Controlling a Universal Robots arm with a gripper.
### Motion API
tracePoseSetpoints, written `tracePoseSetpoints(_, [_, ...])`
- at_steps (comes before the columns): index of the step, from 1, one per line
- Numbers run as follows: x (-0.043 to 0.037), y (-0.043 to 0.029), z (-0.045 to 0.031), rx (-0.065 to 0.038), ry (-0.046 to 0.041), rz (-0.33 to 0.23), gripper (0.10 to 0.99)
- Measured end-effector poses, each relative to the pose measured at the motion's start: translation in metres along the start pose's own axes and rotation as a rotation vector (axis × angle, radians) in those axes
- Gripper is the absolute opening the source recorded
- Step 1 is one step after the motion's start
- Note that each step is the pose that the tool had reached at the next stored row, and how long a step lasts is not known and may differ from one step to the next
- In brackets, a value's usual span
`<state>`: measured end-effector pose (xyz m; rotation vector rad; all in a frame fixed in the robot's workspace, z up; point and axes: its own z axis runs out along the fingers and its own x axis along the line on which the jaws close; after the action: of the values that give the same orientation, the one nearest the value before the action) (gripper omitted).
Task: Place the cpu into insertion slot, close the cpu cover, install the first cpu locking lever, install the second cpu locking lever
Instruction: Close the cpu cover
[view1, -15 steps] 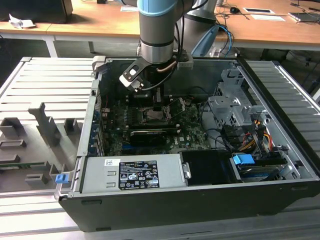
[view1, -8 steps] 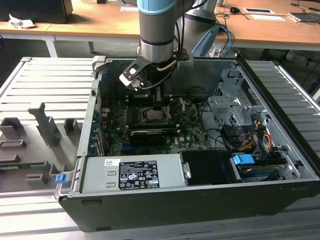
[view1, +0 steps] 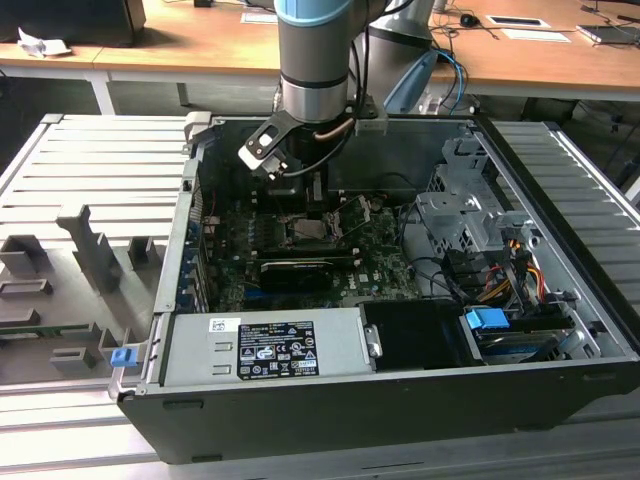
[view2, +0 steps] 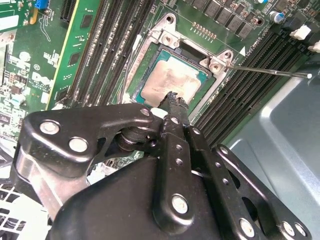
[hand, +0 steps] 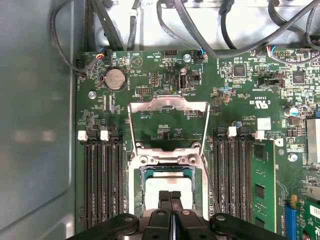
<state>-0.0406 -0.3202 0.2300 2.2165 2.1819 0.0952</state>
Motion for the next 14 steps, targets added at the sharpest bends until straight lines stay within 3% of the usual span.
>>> tracePoseSetpoints(14, [0.0001, 0.0002, -0.0038, 0.0, -0.0001, 0.0, 0.106])
